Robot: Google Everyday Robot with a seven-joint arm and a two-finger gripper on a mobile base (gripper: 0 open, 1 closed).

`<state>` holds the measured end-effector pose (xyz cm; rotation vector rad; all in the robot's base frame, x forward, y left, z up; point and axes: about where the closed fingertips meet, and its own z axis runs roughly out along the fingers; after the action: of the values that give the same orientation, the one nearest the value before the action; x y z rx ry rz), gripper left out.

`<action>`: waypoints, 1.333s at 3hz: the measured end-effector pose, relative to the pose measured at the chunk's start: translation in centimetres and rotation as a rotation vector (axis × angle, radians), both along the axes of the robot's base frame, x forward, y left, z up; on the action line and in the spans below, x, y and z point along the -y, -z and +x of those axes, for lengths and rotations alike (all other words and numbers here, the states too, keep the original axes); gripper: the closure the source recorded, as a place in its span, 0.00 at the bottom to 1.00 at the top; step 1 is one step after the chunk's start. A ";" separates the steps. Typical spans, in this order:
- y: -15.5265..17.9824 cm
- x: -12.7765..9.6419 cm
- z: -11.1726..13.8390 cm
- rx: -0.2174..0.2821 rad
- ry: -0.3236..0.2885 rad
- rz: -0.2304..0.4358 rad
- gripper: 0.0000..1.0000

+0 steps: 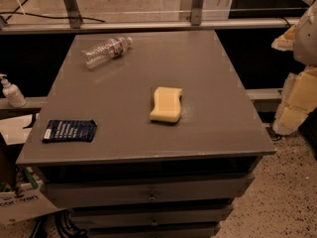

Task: Move sponge near water bottle

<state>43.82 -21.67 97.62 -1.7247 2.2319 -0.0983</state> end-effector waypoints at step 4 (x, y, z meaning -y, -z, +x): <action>5.3 -5.3 4.4 -0.026 0.010 0.250 0.00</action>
Offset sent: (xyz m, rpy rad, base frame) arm 0.0337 0.0134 -0.0404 0.1720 0.0411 -0.0853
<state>48.22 -16.37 92.28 -1.5892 2.1649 0.1946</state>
